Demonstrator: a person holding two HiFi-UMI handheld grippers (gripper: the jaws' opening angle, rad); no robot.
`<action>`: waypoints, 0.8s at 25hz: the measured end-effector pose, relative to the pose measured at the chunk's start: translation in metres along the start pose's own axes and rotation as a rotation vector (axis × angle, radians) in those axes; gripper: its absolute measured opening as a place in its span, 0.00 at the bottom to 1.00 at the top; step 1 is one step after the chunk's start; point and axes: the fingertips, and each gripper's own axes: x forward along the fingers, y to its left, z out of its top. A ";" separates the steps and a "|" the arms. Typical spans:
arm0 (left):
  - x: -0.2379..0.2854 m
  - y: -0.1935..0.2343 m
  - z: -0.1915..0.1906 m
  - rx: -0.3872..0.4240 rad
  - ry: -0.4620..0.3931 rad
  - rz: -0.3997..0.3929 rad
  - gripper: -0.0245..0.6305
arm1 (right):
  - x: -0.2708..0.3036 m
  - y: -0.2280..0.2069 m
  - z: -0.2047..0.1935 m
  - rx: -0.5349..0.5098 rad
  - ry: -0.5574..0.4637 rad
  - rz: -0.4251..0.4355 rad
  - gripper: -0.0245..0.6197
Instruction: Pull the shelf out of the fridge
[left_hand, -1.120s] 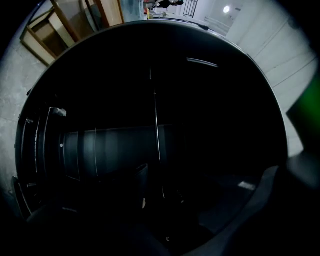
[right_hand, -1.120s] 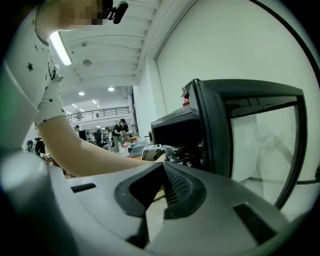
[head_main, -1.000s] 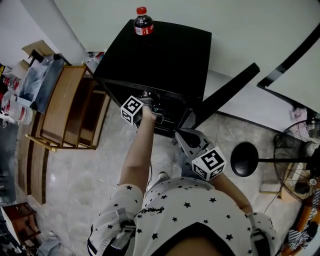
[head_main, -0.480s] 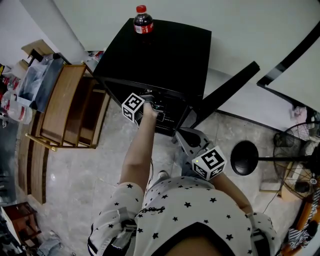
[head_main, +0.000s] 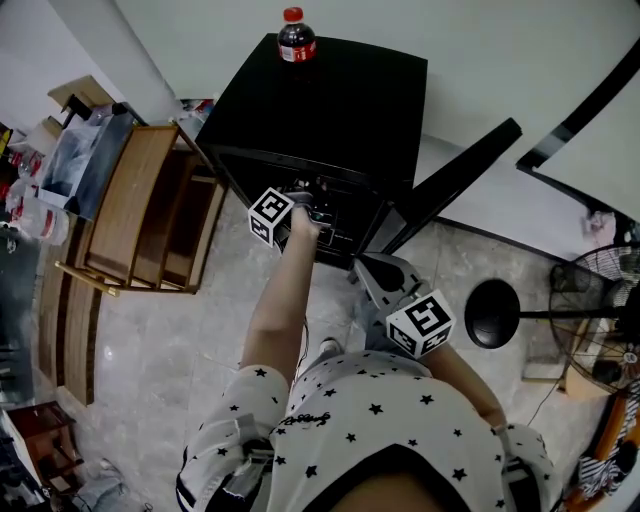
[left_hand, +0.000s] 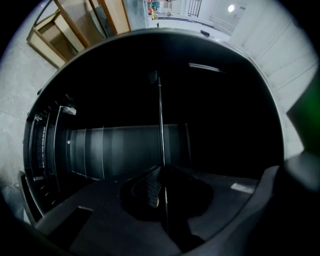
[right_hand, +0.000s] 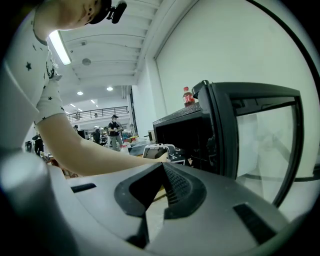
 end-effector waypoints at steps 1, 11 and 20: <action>-0.003 0.000 0.000 -0.002 0.001 0.001 0.09 | -0.001 0.002 0.000 0.000 -0.001 -0.001 0.03; -0.032 -0.003 -0.001 -0.004 0.008 -0.016 0.09 | -0.007 0.024 -0.003 0.008 -0.008 -0.006 0.03; -0.064 -0.001 -0.004 -0.007 0.005 -0.021 0.09 | -0.012 0.042 -0.008 0.013 -0.010 -0.005 0.03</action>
